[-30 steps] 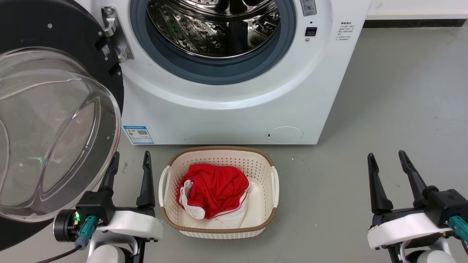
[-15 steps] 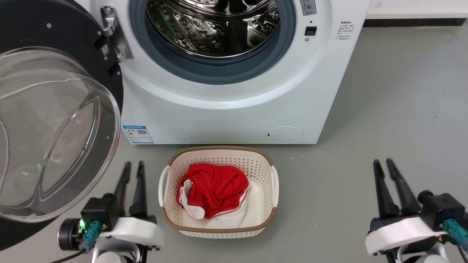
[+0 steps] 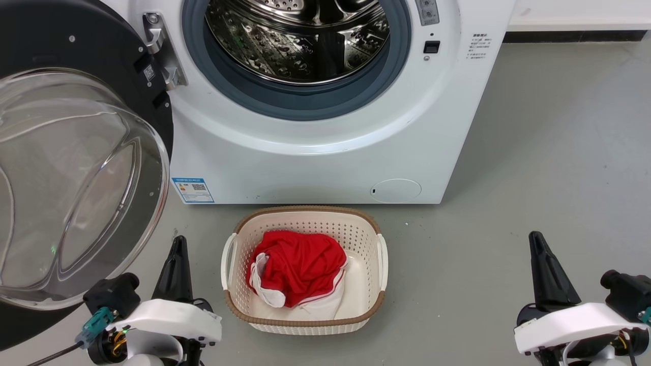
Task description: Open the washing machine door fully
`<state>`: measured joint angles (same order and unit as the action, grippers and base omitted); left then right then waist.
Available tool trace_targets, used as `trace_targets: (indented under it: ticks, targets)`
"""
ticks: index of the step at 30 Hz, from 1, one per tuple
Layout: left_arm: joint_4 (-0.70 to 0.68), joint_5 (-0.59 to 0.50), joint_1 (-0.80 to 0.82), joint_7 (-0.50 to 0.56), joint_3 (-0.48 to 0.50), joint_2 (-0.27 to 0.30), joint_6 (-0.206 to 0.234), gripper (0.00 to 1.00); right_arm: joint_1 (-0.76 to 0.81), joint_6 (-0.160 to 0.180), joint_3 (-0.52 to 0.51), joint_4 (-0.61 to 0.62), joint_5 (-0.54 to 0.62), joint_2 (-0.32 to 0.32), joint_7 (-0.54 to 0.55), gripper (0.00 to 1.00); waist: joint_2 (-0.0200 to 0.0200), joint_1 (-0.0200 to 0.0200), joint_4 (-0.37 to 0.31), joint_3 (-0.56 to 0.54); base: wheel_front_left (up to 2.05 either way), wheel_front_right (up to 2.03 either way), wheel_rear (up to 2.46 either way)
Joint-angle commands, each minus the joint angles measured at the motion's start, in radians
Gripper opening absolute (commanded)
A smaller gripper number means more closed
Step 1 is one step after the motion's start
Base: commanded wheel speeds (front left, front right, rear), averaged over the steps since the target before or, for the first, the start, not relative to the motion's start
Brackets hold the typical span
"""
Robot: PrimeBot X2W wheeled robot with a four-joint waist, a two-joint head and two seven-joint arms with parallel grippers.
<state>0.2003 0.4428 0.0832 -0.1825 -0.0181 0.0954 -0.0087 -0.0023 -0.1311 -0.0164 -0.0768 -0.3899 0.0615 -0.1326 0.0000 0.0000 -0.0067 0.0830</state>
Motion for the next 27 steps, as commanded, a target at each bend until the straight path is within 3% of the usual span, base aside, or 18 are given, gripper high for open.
trace_targets:
  ticks: [1,27]
  targets:
    - [-0.012,0.035,0.018,0.007,0.009,0.003,-0.006,0.0,-0.031,0.0,0.0,0.007,-0.041,0.01,0.003,0.0,0.0,0.0,0.0,-0.001,0.0,0.0,0.0]
    - [0.005,0.422,0.023,0.105,0.05,-0.014,-0.046,0.0,-0.057,0.0,-0.006,-0.05,-0.466,0.023,0.064,0.0,0.0,0.0,0.002,-0.02,0.0,0.0,0.0]
